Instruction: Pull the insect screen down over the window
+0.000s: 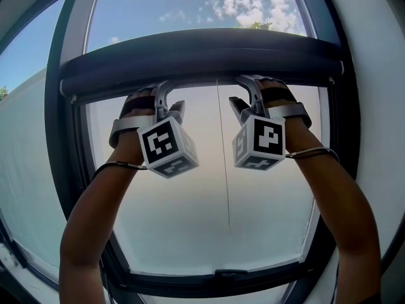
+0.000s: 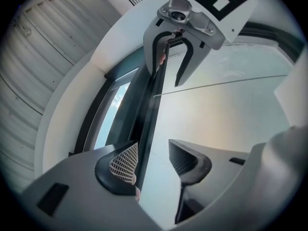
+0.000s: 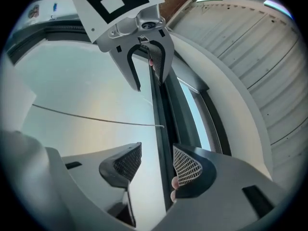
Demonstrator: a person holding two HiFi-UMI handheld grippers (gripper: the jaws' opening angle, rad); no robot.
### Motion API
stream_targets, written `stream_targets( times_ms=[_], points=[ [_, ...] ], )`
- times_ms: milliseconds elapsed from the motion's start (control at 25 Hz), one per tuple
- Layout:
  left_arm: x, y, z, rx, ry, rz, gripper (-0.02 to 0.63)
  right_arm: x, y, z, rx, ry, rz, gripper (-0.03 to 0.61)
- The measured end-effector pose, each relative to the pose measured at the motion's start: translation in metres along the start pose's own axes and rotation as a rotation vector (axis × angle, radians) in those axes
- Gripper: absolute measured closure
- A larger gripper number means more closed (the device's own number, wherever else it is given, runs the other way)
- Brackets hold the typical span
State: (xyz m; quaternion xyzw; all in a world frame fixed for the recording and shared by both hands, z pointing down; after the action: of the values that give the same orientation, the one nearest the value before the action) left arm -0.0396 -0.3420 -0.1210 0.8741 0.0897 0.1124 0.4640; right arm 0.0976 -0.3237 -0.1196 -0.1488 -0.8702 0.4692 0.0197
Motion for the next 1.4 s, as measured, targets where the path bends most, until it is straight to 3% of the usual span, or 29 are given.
stream_targets(
  times_ms=[160, 400, 680, 880, 1400],
  points=[
    [0.002, -0.009, 0.007, -0.016, -0.002, 0.001, 0.431, 0.003, 0.004, 0.014, 0.007, -0.023, -0.028, 0.394],
    [-0.002, -0.007, 0.022, -0.120, -0.057, 0.019, 0.393, 0.005, 0.006, 0.026, 0.037, -0.077, -0.020, 0.394],
    [-0.004, -0.006, 0.029, -0.179, -0.067, 0.043, 0.387, 0.003, 0.003, 0.032, 0.080, -0.146, -0.095, 0.392],
    [-0.006, -0.005, 0.030, -0.199, -0.091, 0.116, 0.387, 0.005, 0.004, 0.034, 0.124, -0.186, -0.126, 0.390],
    [-0.005, -0.009, 0.023, -0.366, -0.054, 0.063, 0.387, 0.011, 0.005, 0.026, 0.263, -0.258, -0.102, 0.391]
  ],
)
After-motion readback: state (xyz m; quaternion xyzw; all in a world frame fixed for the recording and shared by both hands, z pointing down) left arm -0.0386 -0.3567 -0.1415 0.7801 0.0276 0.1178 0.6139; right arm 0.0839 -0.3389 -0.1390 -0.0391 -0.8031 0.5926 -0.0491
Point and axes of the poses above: the fingertips, and each gripper's own axes: z forward along the fingers, y to its right, x out of its top, the point moved 8 cm from there along -z, backward along the fingers, and after that the axes turned 13 degrees about z, right-handed, at the moved point
